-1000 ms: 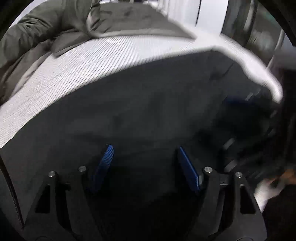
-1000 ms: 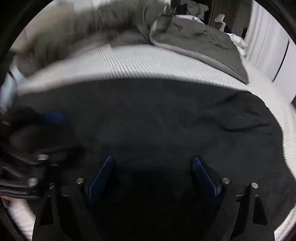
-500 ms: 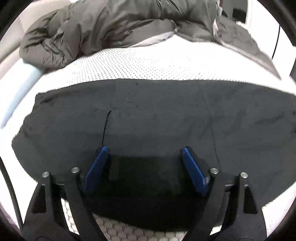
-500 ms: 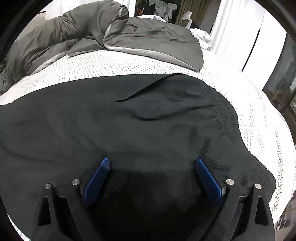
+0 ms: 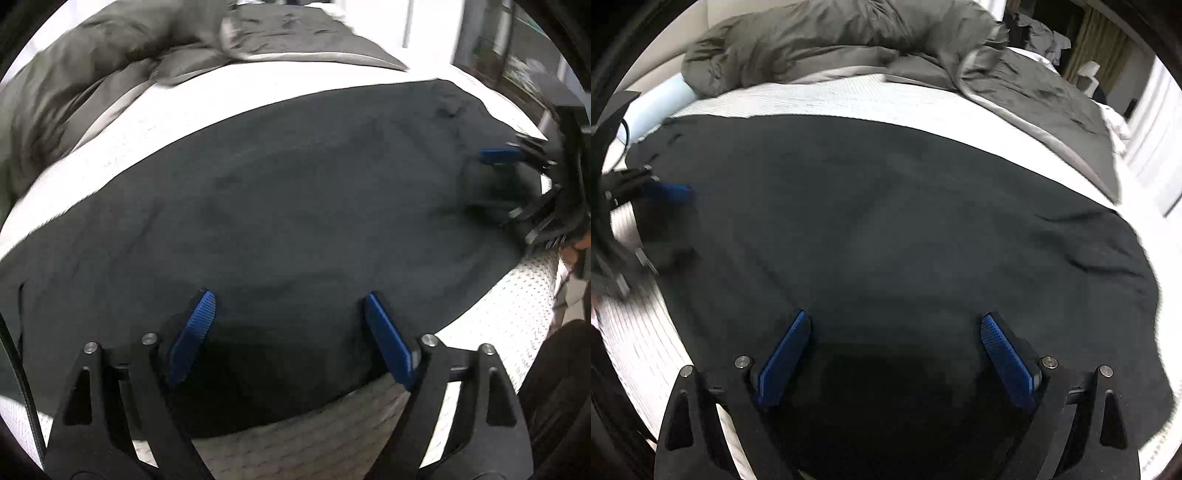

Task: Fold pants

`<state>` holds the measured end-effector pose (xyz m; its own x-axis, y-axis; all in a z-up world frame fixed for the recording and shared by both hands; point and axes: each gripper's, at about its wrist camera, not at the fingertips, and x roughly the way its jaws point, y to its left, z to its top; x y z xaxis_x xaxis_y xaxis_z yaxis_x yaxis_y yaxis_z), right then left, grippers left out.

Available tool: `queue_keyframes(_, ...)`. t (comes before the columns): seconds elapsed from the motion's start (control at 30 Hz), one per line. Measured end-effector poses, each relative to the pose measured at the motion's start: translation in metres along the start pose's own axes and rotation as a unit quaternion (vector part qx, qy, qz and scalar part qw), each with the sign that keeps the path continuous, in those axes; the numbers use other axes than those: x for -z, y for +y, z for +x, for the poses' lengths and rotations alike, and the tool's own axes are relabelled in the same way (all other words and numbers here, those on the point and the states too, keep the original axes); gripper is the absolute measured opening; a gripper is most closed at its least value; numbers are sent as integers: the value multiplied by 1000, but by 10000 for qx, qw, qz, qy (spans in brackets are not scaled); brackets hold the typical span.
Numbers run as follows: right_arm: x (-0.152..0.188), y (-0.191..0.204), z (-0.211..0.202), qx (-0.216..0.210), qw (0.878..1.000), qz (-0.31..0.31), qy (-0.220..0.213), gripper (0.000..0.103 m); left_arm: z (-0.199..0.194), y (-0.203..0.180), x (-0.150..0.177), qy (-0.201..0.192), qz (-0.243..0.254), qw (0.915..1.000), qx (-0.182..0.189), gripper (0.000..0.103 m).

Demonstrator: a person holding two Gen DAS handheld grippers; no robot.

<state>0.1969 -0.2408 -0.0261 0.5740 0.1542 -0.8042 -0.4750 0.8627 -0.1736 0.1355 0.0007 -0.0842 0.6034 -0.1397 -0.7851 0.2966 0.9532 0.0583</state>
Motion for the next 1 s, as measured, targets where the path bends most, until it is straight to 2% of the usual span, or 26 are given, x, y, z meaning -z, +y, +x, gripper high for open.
queue_keyframes(0.07, 20, -39, -8, 541, 9979, 324, 133, 95, 3, 32, 3, 36, -137, 9996, -242, 94)
queue_keyframes(0.17, 54, -110, -14, 1414, 9805, 1326, 330, 95, -2, 62, 5, 71, -517, 9975, -471, 94)
queue_keyframes(0.2, 63, -129, -15, 1459, 9743, 1690, 299, 95, -7, 70, 5, 43, -594, 9971, -484, 91)
queue_keyframes(0.27, 68, -141, -20, 1193, 9732, 1962, 102, 94, -13, 79, 3, -45, -702, 9962, -505, 82)
queue_keyframes(0.33, 57, -131, -25, 1330, 9748, 1791, 9, 94, -22, 82, -7, -290, -801, 9960, -279, 82)
queue_keyframes(0.37, 47, -121, -28, 1244, 9776, 1688, -152, 94, -24, 80, -15, -385, -818, 9958, -172, 82)
queue_keyframes(0.47, 17, -80, -30, 593, 9850, 1500, -611, 94, -15, 59, -46, -329, -730, 9965, -225, 82)
queue_keyframes(0.53, -10, -52, -17, 244, 9892, 1290, -645, 94, 1, 45, -68, -249, -604, 9976, -208, 82)
queue_keyframes(0.6, -37, -25, 4, -27, 9940, 975, -490, 94, 19, 28, -87, -111, -516, 9983, -238, 82)
queue_keyframes(0.67, -60, 0, 29, 127, 9972, 704, -206, 94, 38, 26, -99, -39, -499, 9983, -308, 82)
queue_keyframes(0.73, -73, 15, 49, 178, 9983, 555, -56, 94, 59, 32, -103, 201, -641, 9971, -365, 77)
queue_keyframes(0.83, -67, 18, 69, 411, 9983, 376, 153, 94, 67, 53, -103, 223, -898, 9949, -399, 76)
queue_keyframes(0.87, -66, 7, 69, 451, 9978, 457, 133, 94, 63, 61, -101, 202, -910, 9940, -575, 76)
queue_keyframes(0.9, -61, -5, 66, 608, 9962, 611, 150, 94, 60, 72, -98, 189, -907, 9914, -920, 77)
queue_keyframes(0.93, -56, -17, 57, 841, 9938, 712, 160, 94, 58, 85, -94, 204, -930, 9861, -1359, 77)
queue_keyframes(0.97, -50, -33, 52, 1246, 9882, 871, 183, 94, 57, 98, -88, 242, -1033, 9801, -1675, 77)
queue_keyframes(1.0, -43, -48, 50, 1495, 9830, 1048, 208, 94, 53, 117, -80, 241, -1307, 9745, -1807, 78)
